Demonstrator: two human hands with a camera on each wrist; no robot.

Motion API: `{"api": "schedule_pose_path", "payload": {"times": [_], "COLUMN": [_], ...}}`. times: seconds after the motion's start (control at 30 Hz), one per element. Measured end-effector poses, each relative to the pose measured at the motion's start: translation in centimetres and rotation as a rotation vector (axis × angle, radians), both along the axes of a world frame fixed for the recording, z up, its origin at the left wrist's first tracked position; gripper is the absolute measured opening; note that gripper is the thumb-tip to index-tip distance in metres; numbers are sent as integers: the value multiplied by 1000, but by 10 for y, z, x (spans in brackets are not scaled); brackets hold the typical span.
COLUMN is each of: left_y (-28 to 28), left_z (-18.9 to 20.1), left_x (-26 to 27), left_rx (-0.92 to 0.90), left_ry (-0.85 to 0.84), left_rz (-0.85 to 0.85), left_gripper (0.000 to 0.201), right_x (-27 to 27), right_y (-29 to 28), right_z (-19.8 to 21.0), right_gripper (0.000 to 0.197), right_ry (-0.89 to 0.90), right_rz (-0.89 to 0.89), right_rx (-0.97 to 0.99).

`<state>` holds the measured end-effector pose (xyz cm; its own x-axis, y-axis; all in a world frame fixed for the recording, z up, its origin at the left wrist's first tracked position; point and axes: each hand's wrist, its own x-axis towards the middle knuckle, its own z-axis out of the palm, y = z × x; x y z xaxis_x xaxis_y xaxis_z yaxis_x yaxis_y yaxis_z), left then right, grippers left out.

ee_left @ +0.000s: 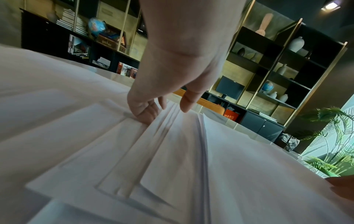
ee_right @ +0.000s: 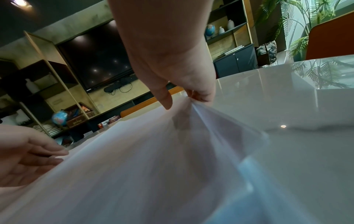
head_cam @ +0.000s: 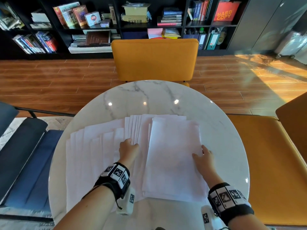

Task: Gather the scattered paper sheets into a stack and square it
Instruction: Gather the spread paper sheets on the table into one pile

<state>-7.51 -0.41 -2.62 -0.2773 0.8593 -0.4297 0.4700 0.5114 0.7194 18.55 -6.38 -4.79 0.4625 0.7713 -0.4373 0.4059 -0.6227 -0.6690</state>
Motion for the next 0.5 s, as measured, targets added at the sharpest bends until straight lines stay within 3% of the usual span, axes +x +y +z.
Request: {"api": "schedule_pose_path", "payload": {"times": [0.17,0.27,0.5], "left_y": [12,14,4], "left_z": [-6,-11,-11], "left_x": [0,4,18], "left_rx": [-112,-121,-16], "left_ry": [61,126,188], "left_rz": [-29,-65,-99], "left_gripper": [28,46,30], "right_x": [-6,-9,-4], "right_y": [5,9,20], "right_z": [1,0,-27], "right_gripper": [50,54,71], "right_ry": [0,17,112], "right_rz": [16,33,93], "right_rx": [-35,-51,-29]}}
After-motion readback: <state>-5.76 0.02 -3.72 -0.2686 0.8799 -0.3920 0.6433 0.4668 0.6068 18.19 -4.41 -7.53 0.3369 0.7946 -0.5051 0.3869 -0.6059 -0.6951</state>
